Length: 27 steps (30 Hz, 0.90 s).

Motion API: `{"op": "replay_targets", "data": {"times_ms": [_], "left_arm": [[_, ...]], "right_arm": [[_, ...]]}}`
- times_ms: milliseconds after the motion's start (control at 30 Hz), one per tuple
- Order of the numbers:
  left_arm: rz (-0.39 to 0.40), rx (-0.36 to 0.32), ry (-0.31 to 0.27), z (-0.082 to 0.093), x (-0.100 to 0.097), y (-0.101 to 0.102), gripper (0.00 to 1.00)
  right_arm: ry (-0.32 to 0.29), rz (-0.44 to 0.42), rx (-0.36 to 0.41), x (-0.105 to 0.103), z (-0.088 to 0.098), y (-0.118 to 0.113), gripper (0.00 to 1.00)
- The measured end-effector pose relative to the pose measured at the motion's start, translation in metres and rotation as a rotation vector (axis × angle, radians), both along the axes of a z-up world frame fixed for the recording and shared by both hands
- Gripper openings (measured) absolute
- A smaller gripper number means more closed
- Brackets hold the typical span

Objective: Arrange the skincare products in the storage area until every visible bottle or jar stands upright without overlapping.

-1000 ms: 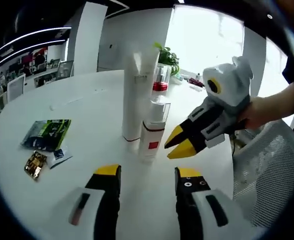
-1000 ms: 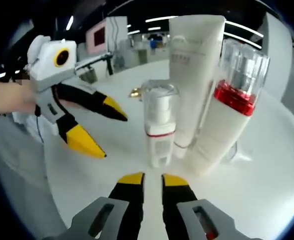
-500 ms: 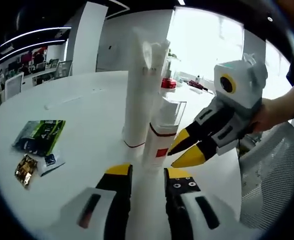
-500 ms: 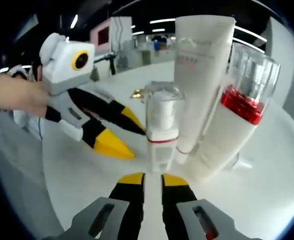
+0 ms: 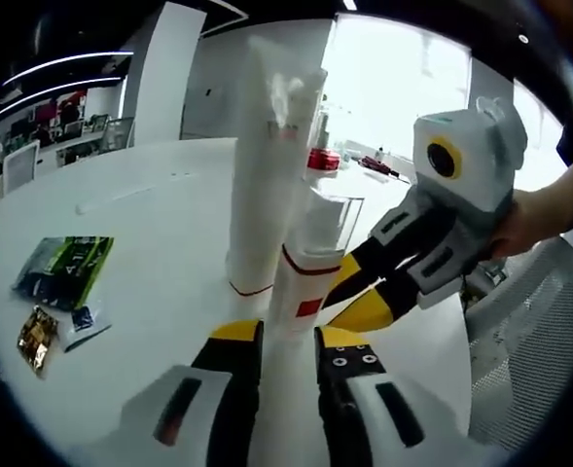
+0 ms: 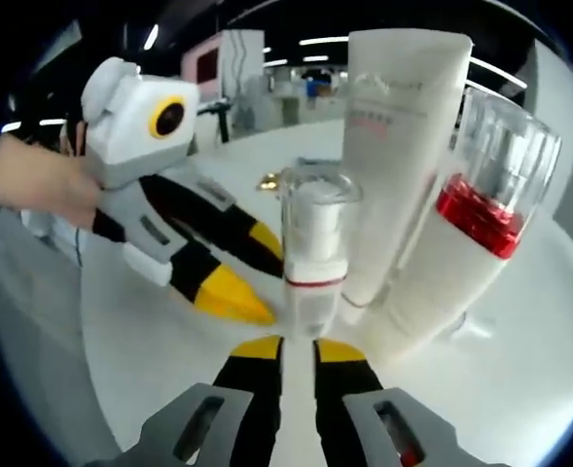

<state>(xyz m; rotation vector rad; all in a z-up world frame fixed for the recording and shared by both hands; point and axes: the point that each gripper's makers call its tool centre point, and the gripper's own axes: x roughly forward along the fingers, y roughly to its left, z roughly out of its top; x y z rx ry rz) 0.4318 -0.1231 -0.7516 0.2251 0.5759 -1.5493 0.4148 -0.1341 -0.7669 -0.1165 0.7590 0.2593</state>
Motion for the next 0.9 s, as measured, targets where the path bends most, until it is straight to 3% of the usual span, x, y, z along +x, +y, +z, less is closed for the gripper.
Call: {"op": "replay_targets", "data": {"times_ms": [400, 900], "left_arm": [[-0.021, 0.003, 0.011, 0.0, -0.007, -0.002, 0.17], [-0.043, 0.009, 0.016, 0.0, -0.014, -0.002, 0.17]], "right_arm": [[0.0, 0.087, -0.04, 0.003, -0.001, -0.003, 0.03], [0.001, 0.257, -0.099, 0.003, 0.0, -0.008, 0.03]]}}
